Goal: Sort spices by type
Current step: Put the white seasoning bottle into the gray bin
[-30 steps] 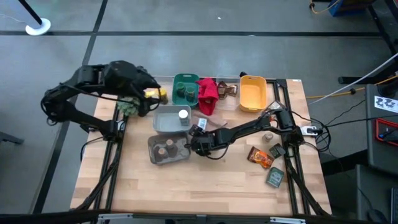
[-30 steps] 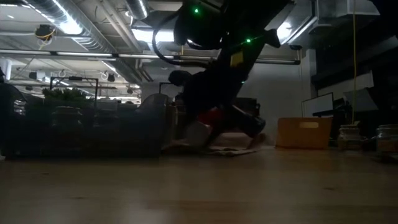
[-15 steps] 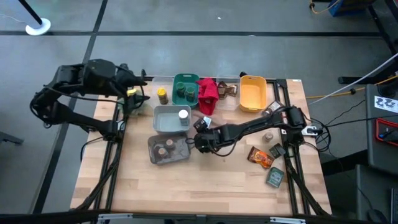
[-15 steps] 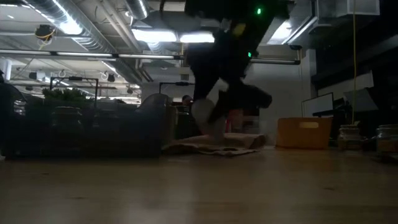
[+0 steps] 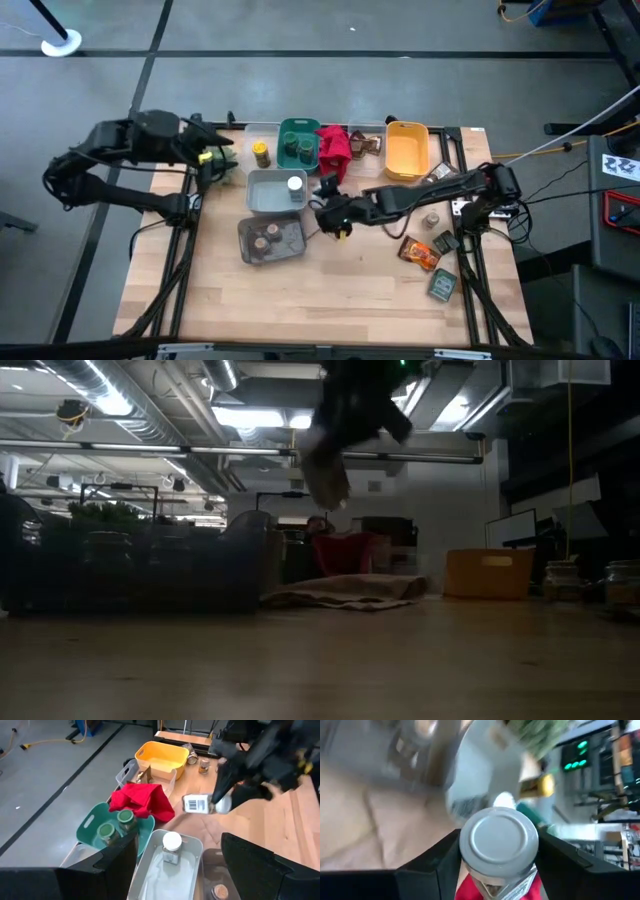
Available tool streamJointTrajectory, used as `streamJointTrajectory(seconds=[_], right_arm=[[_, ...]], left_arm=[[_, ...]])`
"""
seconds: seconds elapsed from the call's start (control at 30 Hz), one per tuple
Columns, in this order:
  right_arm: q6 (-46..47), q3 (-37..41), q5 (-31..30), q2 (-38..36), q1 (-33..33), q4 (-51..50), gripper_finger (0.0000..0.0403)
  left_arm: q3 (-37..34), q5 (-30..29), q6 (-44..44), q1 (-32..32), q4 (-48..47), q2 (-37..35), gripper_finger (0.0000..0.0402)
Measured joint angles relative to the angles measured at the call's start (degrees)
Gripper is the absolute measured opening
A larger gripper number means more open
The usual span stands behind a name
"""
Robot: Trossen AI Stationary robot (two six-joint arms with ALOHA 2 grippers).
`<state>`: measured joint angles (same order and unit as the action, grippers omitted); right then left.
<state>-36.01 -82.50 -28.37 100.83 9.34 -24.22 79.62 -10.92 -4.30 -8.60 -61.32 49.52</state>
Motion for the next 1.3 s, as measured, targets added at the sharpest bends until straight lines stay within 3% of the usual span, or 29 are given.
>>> streamJointTrajectory(seconds=[0.13, 0.27, 0.53, 0.77, 1.3], right_arm=[[0.4, 0.0, 3.9, -1.5, -0.7, 8.9, 0.0216], [3.6, 0.0, 13.2, -1.4, -2.9, 17.3, 0.0215], [16.2, -0.1, 27.1, 0.9, -8.3, 30.8, 0.0217], [23.9, -0.1, 32.1, 6.3, -12.4, 37.5, 0.0217], [27.2, 0.0, 34.1, 18.8, -15.4, 48.4, 0.0218]], left_arm=[[-10.0, 0.0, 0.5, 0.0, 8.2, -3.8, 0.0269], [-17.9, 0.0, 0.5, 0.0, 14.8, -6.4, 0.0269], [-26.7, 0.0, 1.2, 0.0, 22.2, -8.5, 0.0269], [-32.2, 0.0, 0.9, 0.0, 26.3, -11.0, 0.0269], [-38.3, 0.0, -0.9, 0.0, 27.8, -17.1, 0.0269]])
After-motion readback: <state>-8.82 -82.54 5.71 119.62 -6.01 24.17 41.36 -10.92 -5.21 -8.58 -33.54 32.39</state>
